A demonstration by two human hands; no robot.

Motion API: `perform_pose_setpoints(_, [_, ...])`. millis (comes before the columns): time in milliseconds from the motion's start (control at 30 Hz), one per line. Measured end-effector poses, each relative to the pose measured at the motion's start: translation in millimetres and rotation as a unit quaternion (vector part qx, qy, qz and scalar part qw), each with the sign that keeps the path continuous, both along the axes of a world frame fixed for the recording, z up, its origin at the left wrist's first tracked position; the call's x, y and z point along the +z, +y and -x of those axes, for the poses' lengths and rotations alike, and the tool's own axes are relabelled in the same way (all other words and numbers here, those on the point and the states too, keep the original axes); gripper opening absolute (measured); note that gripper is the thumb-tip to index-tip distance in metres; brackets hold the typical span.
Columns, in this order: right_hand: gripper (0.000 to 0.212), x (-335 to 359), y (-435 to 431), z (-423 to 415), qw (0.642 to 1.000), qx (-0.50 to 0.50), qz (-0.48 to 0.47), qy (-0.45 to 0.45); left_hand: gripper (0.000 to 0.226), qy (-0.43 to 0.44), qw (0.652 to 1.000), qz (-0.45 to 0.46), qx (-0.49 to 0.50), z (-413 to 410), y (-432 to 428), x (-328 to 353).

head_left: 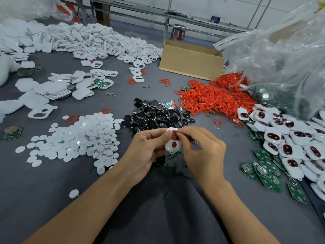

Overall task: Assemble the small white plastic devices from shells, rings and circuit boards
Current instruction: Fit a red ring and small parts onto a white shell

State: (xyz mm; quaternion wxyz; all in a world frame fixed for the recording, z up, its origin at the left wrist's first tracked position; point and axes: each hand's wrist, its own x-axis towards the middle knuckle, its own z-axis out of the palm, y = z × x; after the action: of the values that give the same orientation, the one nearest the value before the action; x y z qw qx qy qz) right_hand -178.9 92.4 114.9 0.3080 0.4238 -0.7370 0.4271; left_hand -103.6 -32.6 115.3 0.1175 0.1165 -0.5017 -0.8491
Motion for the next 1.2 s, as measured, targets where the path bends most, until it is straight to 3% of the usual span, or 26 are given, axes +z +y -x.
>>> perform_pose_setpoints(233, [0.007,-1,0,1,1.000,0.012,0.007,0.021,0.023,0.015,0.999,0.023,0.033,-1,3,-2])
perform_pose_setpoints(500, [0.012,-4,3,1,0.999,0.005,-0.005,0.052,0.016,0.021,0.975,0.210,0.062,-2,9,-3])
perform_pose_setpoints(700, [0.018,-8,4,1,0.997,-0.019,0.000,0.076,0.018,0.038,0.953,0.294,0.061,-4,8,-3])
perform_pose_setpoints(833, [0.016,-5,3,1,1.000,0.004,0.019,0.014,0.017,0.058,0.932,0.353,0.060,-4,4,0])
perform_pose_setpoints(967, [0.032,2,0,4,0.968,0.084,0.032,-0.232,0.019,0.074,0.909,0.408,0.044,-4,-7,2])
perform_pose_setpoints(1067, [0.025,2,3,8,0.977,0.084,-0.034,-0.195,0.017,0.076,0.899,0.430,0.028,-6,-10,2])
perform_pose_setpoints(1200, [0.013,4,4,9,0.984,0.066,-0.031,-0.160,0.017,0.075,0.898,0.433,0.032,-5,-9,0])
